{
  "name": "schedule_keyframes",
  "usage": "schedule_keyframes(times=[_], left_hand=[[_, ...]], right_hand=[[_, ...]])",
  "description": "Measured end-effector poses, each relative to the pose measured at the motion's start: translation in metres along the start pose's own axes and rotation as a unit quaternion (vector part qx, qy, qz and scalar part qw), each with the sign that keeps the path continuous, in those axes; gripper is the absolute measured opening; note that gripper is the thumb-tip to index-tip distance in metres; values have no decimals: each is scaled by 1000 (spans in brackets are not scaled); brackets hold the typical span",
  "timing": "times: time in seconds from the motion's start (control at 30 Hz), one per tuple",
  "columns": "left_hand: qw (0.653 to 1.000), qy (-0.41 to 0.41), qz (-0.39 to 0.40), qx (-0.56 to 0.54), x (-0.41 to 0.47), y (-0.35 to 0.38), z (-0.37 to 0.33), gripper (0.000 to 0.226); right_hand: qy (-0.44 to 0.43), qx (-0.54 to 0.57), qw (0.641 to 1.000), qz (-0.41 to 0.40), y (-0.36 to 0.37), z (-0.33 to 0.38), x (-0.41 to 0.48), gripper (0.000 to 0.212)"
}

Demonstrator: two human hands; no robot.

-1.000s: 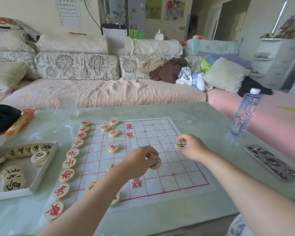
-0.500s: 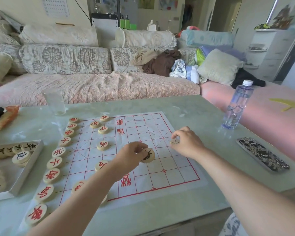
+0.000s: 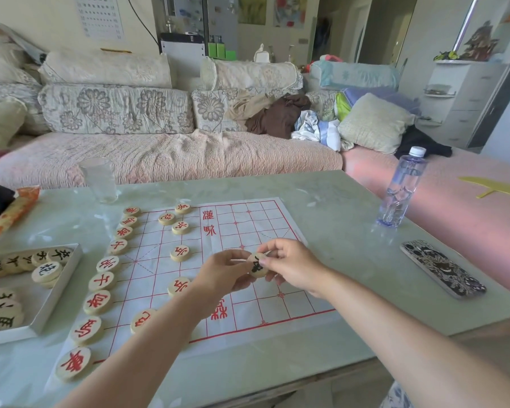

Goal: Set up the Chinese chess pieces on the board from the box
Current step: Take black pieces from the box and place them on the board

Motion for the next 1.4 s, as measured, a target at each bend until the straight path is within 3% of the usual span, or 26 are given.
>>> schedule_keyframes(times=[0.17,0.27,0.43,0.6,0.77,0.9,1.0,1.23,1.4], left_hand=[[998,6,-67,-3,10,-8,-6,15],[997,-3,-71,-16,23,-9,-13,17],[986,49,-86,134,69,-4,-32,17],[890,113,-58,438,124,3,-41,16],[793,152,-34,588,179,12,-42,36],[735,99,-20,671,210,9,-40,64],[731,60,5,679,220,5,-36,78],[714,84,8,695,227,1,-34,82],[739,122,-8,662,222,-1,-37,73]], right_hand=[[-43,-130,990,-22,7,2,9,41],[-89,-184,977,-59,4,5,25,43],[-44,-213,971,-100,-22,-8,73,38],[17,-270,946,-178,-70,-26,141,25],[29,-292,934,-205,-91,-48,204,27],[40,-302,934,-187,-91,-69,243,23],[41,-292,934,-200,-92,-75,265,23],[38,-323,927,-188,-91,-88,281,20],[40,-347,916,-197,-91,-79,274,11]])
Point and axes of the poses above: each hand's wrist, its own x-axis towards the middle knuckle, its own y-axis out of the palm, z = x × y, the point moved 3 cm from there along x, towards the middle knuckle, and after that the axes turned 14 degrees about -x, right-handed, at the moved point
